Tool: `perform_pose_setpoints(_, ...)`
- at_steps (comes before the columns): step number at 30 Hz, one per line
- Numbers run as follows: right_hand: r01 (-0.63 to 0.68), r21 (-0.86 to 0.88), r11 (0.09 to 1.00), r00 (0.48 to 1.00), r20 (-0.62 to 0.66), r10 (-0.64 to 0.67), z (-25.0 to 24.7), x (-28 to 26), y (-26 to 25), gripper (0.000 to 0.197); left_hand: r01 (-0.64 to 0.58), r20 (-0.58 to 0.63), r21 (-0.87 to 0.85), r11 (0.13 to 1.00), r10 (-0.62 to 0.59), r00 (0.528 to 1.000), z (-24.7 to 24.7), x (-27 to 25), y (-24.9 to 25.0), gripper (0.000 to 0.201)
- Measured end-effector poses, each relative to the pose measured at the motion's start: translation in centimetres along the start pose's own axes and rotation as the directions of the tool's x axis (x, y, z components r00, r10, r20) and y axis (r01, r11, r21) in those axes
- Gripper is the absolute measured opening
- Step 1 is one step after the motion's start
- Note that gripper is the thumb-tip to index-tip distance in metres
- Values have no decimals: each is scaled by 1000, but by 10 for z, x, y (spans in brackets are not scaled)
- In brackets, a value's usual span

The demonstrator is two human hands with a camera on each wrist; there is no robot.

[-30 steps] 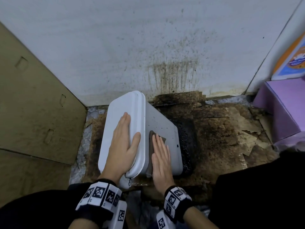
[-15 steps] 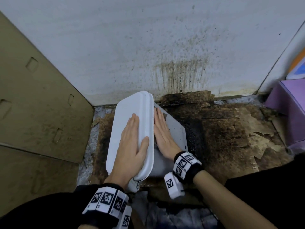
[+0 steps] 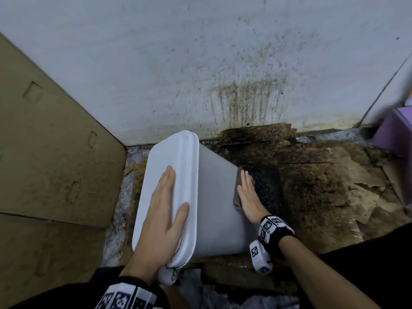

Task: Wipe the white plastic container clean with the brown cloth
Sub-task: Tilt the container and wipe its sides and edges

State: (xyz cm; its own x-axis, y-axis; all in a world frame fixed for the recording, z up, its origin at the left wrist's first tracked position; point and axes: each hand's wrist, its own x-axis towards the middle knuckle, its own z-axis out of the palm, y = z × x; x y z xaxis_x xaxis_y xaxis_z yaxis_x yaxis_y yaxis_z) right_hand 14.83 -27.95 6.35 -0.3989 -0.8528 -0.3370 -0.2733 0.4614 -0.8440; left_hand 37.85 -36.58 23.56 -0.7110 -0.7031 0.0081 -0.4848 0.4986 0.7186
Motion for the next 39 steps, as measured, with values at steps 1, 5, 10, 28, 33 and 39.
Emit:
perform_pose_setpoints(1, -51, 48, 998, 999, 0, 51, -2, 0, 4, 55, 0, -1, 2, 1000, 0, 1000, 0, 0, 1, 69)
perform_pose_setpoints(5, -137, 124, 983, 991, 6, 137, -6, -1, 3, 54, 4, 2, 8, 1000, -4, 1000, 1, 2, 4, 70)
perform_pose_setpoints(10, -134, 168, 977, 986, -73, 148, -2, -1, -5, 53, -14, -3, 24, 1000, 15, 1000, 1, 1, 5, 70)
perform_pose_setpoints(28, 354, 66, 933, 930, -135, -343, 27, -32, -87, 57, -36, -15, 39, 999, 37, 999, 7, 1, 3, 76)
perform_pose_setpoints(33, 279, 31, 960, 949, -161, -271, 20, -13, -40, 56, -27, -21, 31, 999, 28, 999, 6, 2, 4, 75)
perform_pose_setpoints(39, -35, 91, 995, 995, -90, 44, 5, -7, 12, 54, -18, -14, 22, 1000, 18, 1000, 6, 2, 7, 74)
